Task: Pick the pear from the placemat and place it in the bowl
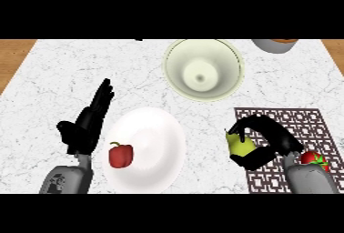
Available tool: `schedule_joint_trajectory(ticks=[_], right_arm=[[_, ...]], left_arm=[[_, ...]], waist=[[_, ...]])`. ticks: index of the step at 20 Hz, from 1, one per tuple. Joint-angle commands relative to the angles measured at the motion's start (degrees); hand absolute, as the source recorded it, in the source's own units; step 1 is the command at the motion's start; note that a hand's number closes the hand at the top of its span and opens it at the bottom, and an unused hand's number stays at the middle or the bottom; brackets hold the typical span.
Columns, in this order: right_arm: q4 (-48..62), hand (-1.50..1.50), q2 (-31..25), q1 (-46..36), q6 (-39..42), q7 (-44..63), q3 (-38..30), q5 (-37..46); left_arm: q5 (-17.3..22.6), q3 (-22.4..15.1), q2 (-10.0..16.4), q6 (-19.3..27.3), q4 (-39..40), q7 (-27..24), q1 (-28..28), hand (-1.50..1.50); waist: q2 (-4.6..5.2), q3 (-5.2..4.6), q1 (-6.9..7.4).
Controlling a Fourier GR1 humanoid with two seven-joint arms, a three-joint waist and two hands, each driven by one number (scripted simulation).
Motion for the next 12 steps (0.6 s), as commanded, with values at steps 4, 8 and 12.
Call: schedule_joint_trajectory(ticks=[4,8,12], right_arm=[[-10.7,1.5,13.3,-5.3,-4.2,-13.1,20.2,9.5],[-14.0,1.5,13.6,-5.1,-13.8,-18.9,26.2,11.2],[-24.8,1.5,13.7,-5.9,-19.3,-13.8,31.0,17.2]], left_arm=[[-0.4,-0.6,-0.4,0.2,-0.7,-0.1,0.0,0.0],[0.4,0.5,0.4,-0.2,-1.6,0.7,1.0,0.0],[0.8,2.0,0.6,0.1,0.3,0.8,-1.0,0.0]], waist=[[-0.18,0.4,0.92],[0.14,0.37,-0.1],[0.03,0.3,-1.24]])
